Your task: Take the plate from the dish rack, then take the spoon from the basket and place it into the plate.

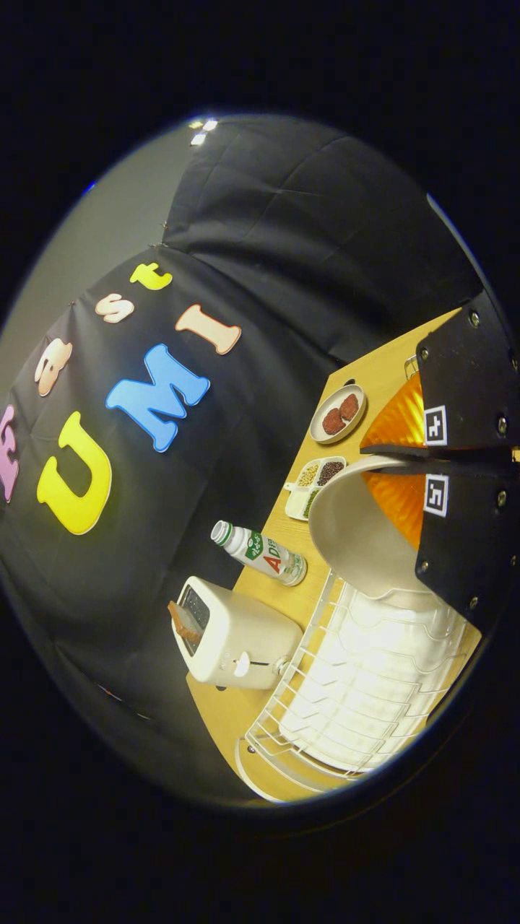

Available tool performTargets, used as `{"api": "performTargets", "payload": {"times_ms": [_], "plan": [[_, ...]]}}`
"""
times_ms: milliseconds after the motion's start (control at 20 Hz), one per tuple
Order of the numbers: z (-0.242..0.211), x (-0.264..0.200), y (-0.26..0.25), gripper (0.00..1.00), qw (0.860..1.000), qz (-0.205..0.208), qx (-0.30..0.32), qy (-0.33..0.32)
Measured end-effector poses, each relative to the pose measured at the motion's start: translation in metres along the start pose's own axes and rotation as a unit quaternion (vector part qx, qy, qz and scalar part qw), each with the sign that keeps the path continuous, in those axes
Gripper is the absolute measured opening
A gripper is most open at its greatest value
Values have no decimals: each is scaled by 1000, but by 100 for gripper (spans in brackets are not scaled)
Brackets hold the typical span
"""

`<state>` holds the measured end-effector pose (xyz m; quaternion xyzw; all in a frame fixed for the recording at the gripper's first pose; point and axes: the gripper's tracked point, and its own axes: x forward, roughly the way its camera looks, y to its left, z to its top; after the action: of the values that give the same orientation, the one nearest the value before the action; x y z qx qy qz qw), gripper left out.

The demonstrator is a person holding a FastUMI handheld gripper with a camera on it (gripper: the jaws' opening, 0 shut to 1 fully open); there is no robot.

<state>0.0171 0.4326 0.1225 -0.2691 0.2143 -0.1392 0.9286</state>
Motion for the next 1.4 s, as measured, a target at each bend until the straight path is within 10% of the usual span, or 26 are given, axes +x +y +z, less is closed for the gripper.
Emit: {"api": "performTargets", "payload": {"times_ms": [850, 1400], "plan": [[49, -50, -37, 0, 995, -48, -55, -67], [18, -138, -67, 0, 993, 33, 0, -115]]}}
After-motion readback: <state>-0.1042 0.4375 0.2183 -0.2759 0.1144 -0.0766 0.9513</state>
